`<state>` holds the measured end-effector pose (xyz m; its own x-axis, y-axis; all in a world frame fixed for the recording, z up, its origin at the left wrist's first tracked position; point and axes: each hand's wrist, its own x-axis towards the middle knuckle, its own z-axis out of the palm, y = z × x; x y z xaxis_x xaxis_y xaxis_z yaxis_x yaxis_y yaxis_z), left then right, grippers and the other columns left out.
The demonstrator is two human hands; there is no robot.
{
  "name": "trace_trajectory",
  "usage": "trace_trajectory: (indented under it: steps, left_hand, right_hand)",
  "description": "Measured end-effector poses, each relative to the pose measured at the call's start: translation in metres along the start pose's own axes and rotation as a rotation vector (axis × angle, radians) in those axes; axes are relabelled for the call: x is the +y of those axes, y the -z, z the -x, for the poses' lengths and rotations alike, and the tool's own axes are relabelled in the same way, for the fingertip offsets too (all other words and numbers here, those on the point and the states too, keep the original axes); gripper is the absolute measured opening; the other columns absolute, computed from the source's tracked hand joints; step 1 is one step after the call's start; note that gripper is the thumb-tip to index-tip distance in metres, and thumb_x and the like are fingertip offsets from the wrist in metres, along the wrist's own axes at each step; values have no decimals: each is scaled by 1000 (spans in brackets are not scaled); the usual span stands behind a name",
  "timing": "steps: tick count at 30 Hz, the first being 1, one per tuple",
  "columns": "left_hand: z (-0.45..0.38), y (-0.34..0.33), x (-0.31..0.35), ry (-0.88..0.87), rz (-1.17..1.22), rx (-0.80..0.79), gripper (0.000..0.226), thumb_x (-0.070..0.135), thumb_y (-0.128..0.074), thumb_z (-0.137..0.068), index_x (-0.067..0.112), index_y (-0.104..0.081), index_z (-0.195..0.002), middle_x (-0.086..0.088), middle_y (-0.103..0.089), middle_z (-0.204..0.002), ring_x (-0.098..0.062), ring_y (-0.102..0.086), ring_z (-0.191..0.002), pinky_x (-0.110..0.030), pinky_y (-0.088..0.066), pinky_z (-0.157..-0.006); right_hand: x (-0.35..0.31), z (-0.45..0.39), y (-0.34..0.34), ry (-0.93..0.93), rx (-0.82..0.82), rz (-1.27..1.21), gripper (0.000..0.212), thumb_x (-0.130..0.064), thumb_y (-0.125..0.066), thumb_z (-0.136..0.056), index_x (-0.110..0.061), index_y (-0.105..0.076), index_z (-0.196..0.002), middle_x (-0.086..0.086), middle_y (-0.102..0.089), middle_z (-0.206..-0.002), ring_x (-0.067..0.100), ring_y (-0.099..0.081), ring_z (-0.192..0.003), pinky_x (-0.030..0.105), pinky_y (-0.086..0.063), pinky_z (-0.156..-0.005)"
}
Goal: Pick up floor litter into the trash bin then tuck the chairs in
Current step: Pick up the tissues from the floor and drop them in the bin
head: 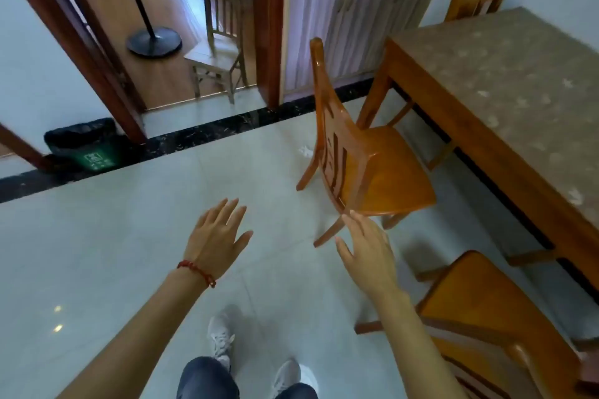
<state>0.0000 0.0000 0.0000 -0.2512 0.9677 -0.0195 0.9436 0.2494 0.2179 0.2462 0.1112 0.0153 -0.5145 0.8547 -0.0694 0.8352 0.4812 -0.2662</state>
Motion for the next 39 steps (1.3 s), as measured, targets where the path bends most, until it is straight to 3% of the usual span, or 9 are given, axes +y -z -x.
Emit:
trace_trajectory:
  steps: [3,7,12,17,22,27,39]
  left_hand:
    - [2,2,-36,83,1,24,76,53,-8,-93,2,-61,-113,-20,-63,-117,-38,-59,-108,-49,-49,-86]
    - [4,11,-98,194,-10,58,76,53,-8,-94,2,-61,-112,-20,-63,-116,-38,-58,-109,-49,-49,-86]
    - [1,27,-178,309,0,22,77,51,-6,-94,1,-62,-109,-20,-65,-112,-36,-61,-105,-48,-51,-82]
    - [-9,39,-245,408,13,9,76,51,-6,-95,1,-62,-110,-20,-65,-112,-36,-61,-104,-47,-52,-82]
    - [-33,42,-281,438,33,-41,75,50,-6,-95,1,-62,-111,-19,-64,-113,-36,-61,-105,-46,-51,-84]
    - [-86,40,-312,430,44,-70,75,50,-7,-95,1,-62,-109,-21,-65,-111,-37,-62,-103,-47,-51,-83]
    - [-259,66,-383,377,-13,-61,78,50,-6,-95,0,-63,-108,-20,-66,-109,-36,-63,-102,-47,-51,-83]
  right_hand:
    - [-34,-26,-16,135,72,-47,41,-29,-56,-89,-8,-55,-124,13,-57,-129,29,-51,-122,43,-40,-100]
    - [-93,-68,-33,239,68,-23,45,-35,-45,-84,-5,-63,-112,14,-66,-114,31,-63,-106,46,-51,-85]
    - [-160,-122,-60,250,16,-56,46,-30,-50,-84,-4,-58,-120,16,-61,-124,33,-56,-116,47,-45,-93]
    - [-213,-164,-82,307,-16,-51,46,-34,-49,-85,-3,-61,-116,16,-64,-118,33,-60,-109,47,-48,-90]
    - [-238,-204,-93,322,-14,-54,53,-40,-38,-86,-4,-61,-116,16,-64,-117,33,-61,-107,46,-48,-90]
    - [-250,-263,-104,305,-43,-55,46,-34,-51,-84,-3,-60,-118,17,-63,-118,34,-61,-109,47,-48,-90]
    - [-280,-443,-96,354,-29,-34,40,-28,-59,-76,-5,-65,-108,15,-69,-108,31,-67,-97,43,-54,-79]
